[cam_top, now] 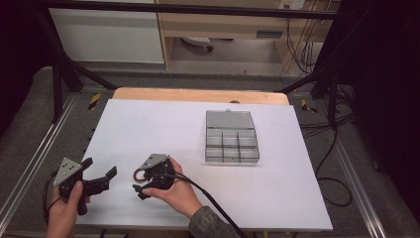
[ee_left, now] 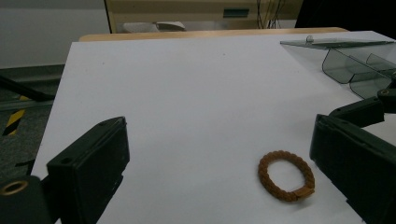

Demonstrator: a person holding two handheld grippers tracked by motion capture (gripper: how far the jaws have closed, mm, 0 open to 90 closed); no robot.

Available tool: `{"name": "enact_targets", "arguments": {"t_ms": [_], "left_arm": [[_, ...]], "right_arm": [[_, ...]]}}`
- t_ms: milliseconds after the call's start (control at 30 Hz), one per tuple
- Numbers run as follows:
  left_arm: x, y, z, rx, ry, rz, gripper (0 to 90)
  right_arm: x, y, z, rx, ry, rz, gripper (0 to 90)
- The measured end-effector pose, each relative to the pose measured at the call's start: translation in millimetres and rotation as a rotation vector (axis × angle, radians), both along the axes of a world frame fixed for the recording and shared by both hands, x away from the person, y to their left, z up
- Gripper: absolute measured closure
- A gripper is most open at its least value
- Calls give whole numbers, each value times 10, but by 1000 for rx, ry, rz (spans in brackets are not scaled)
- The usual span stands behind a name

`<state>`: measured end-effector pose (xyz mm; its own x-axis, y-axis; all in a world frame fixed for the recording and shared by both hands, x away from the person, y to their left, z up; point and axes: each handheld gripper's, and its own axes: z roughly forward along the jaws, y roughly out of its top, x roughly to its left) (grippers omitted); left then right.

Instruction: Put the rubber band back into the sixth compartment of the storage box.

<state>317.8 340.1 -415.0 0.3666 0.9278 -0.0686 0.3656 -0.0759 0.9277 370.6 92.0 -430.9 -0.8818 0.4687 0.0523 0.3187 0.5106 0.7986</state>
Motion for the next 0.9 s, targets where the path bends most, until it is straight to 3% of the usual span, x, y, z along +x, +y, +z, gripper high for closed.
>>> {"name": "enact_targets", "arguments": {"t_ms": [367,467,633,900], "left_arm": [[-1,3,-1,-7,2,5,51],[1,-11,-4,1,4,-2,50],[1,-30,-2,11,1,-5,50],[8,-21,-7,12,6,-4,50]], "right_arm": [[-38,87,-30,-21,-7,25,144],[-54,104,-43,-35,-19,48,210],[-75,138,-85,-66,-31,76,246],[-54,151,-111,-56,-30,90,391]]}}
